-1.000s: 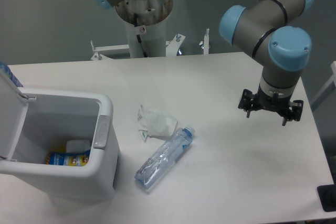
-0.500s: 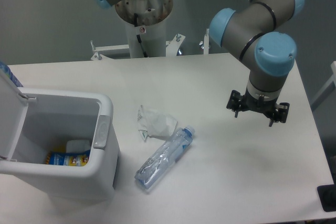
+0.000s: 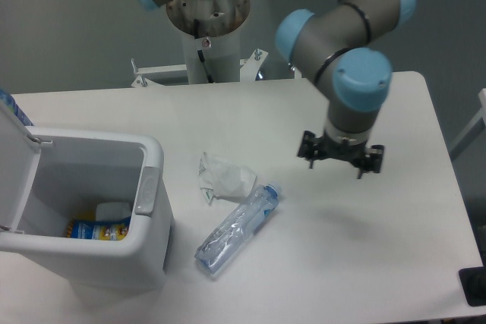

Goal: Place the trash in the trash can
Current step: 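Move the open gripper over the crumpled white wrapper, then lower the gripper and close it on the white wrapper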

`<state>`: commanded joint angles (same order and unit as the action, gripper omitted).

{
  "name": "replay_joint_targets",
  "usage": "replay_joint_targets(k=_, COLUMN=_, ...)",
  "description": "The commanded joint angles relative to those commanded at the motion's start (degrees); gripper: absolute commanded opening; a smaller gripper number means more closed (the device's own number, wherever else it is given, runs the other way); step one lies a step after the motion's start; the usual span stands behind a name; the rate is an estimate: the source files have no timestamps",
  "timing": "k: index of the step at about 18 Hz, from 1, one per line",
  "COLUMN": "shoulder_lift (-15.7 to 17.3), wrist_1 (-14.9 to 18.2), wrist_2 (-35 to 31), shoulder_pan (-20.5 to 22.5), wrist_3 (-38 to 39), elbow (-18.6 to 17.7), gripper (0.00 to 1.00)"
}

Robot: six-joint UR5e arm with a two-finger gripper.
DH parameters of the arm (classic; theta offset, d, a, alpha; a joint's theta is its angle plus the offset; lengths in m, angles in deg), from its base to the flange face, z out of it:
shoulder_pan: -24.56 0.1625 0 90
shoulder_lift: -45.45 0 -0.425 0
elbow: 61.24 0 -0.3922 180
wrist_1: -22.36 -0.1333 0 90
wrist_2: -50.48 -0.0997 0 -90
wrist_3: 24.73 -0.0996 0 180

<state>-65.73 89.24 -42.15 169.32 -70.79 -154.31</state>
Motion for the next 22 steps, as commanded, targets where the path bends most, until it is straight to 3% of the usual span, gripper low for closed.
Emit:
replay_joint_targets(k=5, shoulder_lift=0.62, wrist_1=-1.14, wrist_2=0.00, shoulder_pan=-2.64, wrist_3=1.24, elbow=-3.25, gripper=1.00)
replay_joint_targets(k=9, shoulder_lift=1.49, wrist_1=-6.58, wrist_2=0.09, shoulder_pan=-4.92, wrist_3=0.98, elbow=-8.26, gripper=1.00)
replay_joint_targets(k=14, shoulder_lift=1.58, wrist_1=-6.68, wrist_2=0.18, shoulder_pan=-7.47, wrist_3=1.85, elbow=-9.85, gripper=1.00)
replay_joint_targets(k=18, shoulder_lift=0.53, wrist_1=-6.51, wrist_2=0.70, shoulder_pan=-11.07, wrist_3=8.00, elbow=-10.64, gripper=1.00)
replay_joint_targets(k=22, shoulder_lift=-0.17, wrist_1=-6.77, wrist_2=0.62, shoulder_pan=-11.87, wrist_3=8.54, elbow=-11.35, gripper=1.00)
